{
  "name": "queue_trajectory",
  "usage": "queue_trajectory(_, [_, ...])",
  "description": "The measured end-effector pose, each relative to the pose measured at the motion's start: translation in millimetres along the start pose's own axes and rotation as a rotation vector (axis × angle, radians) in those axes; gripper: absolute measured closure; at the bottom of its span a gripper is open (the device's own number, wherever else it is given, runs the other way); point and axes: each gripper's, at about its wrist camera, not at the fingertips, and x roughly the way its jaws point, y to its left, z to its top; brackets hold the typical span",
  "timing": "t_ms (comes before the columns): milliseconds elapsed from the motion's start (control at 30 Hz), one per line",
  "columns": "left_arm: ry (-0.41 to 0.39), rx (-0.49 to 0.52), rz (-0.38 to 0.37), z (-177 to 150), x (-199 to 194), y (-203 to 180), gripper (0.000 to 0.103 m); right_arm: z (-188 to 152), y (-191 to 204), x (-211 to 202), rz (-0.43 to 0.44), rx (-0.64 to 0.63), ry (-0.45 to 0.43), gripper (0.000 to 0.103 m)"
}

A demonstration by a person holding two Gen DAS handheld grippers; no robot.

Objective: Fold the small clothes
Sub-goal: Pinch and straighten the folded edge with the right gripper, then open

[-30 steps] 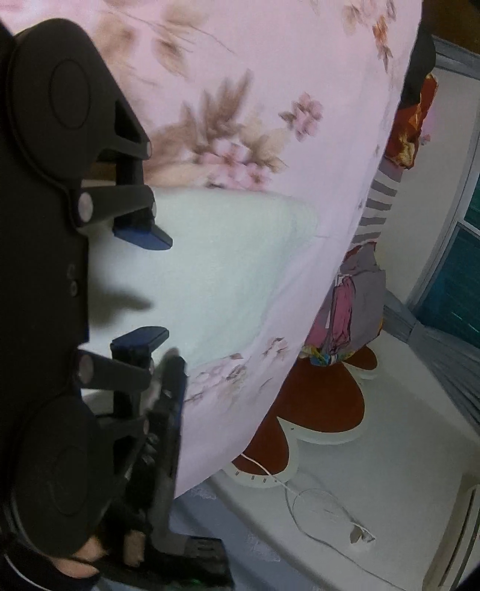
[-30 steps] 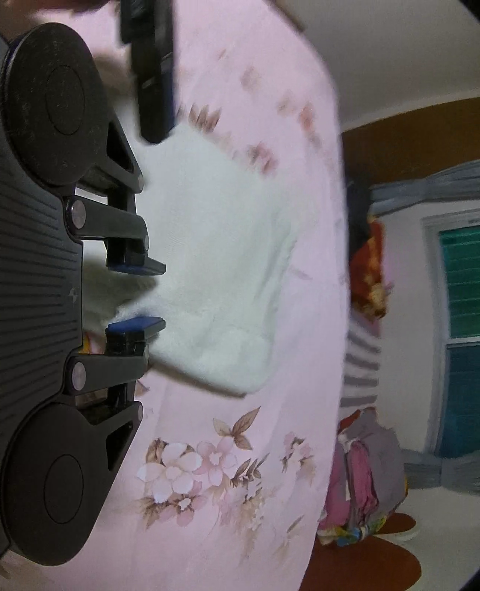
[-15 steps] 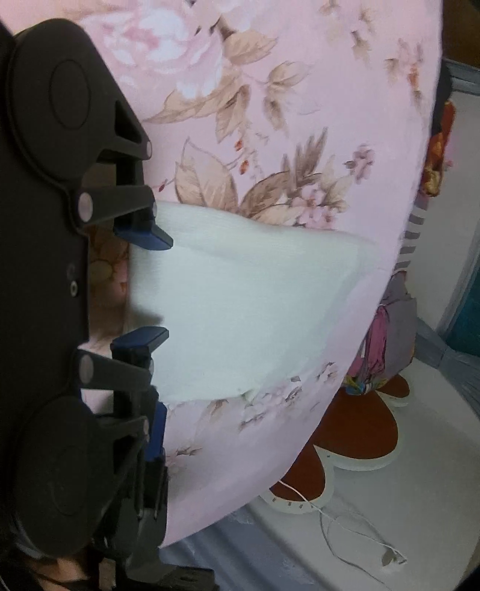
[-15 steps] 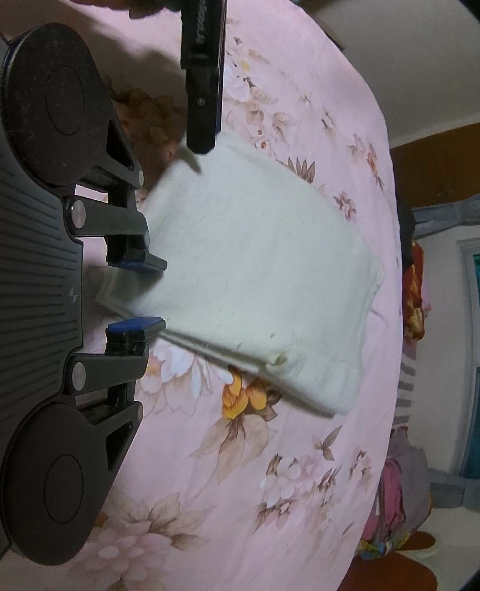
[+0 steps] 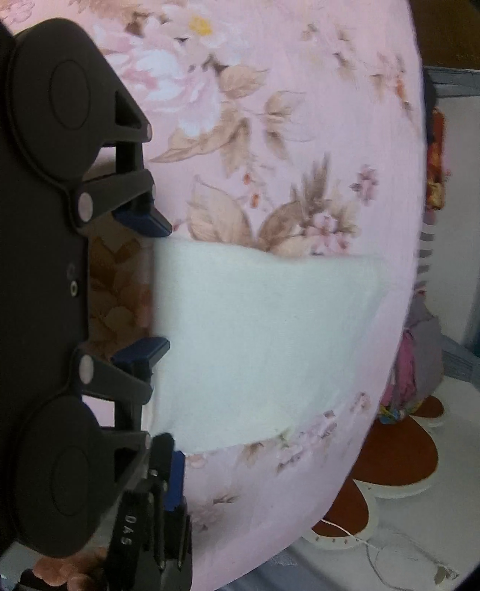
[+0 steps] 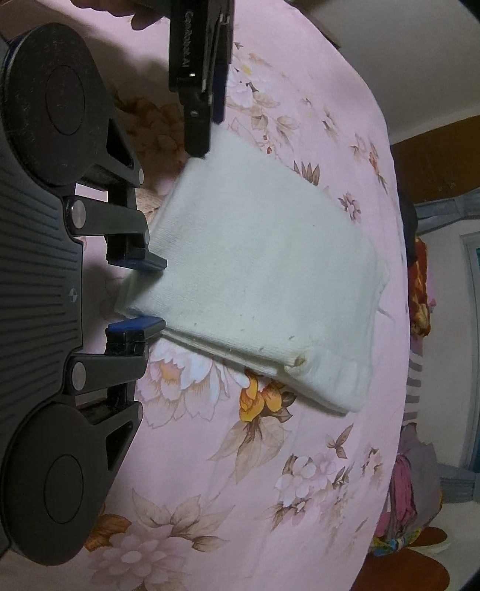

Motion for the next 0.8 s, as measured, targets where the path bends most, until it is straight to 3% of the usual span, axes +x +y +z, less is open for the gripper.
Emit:
queue_trajectory(133, [0.000, 0.011, 0.002, -3, -3, -3, 0.041, -1, -3, 2, 0.011, 0.013, -0.004, 0.077])
queue_trajectory(200, [-0.005, 0.005, 0.001, -3, -7, -1, 0.027, -1, -5, 1, 0.020, 0.013, 0.001, 0.077])
queue_trajectory(233, [-0.010, 0.006, 0.014, -3, -9, -1, 0.012, -2, -7, 1, 0.024, 0.014, 0.005, 0.077])
queue_trajectory(267, [-0.014, 0.010, 0.029, -3, -11, 0, 0.008, -1, -9, 1, 0.028, 0.022, 0.011, 0.067])
queue_trajectory(300, [-0.017, 0.012, 0.039, -3, -14, 2, 0.008, -1, -12, 1, 0.018, 0.032, 0.022, 0.058])
queue_trajectory(467, [-0.047, -0.064, -0.007, 4, -28, 22, 0.012, 0, -23, -19, 0.057, 0.087, -0.045, 0.058])
queue_trajectory(567, [-0.103, -0.096, -0.013, 17, -27, 29, 0.014, 8, -33, -27, 0.055, 0.138, -0.120, 0.058])
queue_trajectory(800, [-0.112, -0.110, -0.007, 57, 5, 26, 0.018, 53, -46, -11, 0.041, 0.189, -0.184, 0.068])
